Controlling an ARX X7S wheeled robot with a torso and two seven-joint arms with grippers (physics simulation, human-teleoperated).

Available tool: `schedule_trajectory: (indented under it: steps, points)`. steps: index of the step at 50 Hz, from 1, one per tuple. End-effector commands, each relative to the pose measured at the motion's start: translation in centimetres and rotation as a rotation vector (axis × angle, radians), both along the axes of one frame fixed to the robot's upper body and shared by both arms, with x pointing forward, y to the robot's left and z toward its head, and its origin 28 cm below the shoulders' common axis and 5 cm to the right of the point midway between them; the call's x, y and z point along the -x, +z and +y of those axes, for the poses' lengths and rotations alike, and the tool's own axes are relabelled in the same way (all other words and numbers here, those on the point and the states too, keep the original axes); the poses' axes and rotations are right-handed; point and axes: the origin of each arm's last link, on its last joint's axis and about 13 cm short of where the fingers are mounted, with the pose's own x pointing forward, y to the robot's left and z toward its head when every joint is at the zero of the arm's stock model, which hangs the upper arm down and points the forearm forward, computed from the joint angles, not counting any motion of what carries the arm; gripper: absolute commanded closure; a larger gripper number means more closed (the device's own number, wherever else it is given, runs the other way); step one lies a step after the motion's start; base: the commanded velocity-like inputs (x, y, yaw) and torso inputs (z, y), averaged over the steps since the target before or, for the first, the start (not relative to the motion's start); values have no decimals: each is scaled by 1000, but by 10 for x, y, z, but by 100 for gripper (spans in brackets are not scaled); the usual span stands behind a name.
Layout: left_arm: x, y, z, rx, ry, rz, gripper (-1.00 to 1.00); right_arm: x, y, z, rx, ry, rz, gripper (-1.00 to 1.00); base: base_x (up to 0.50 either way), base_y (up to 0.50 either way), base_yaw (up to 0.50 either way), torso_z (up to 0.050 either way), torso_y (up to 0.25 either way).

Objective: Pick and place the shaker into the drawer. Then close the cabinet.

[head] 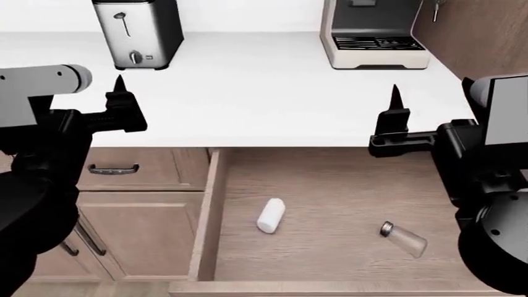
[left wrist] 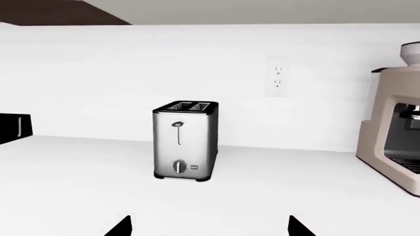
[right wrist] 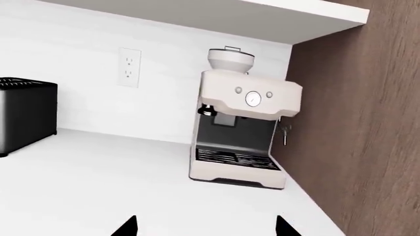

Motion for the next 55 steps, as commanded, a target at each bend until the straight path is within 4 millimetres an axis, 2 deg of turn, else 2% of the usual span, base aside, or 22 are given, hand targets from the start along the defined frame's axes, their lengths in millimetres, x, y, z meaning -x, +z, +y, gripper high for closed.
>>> schedule_trajectory:
  steps: [1,12,55]
  points:
    - [-1,-3,0,-5,0,9,-100,-1,-2,0,-12,0,-1,-100,0,258,0,0,0]
    - [-2,-4,0,1,5,12,-100,-2,-6,-1,-26,-2,-1,-100,0,315,0,0,0]
    - [-6,-11,1,-9,8,45,-100,-5,-11,0,-47,4,2,-100,0,461,0,0,0]
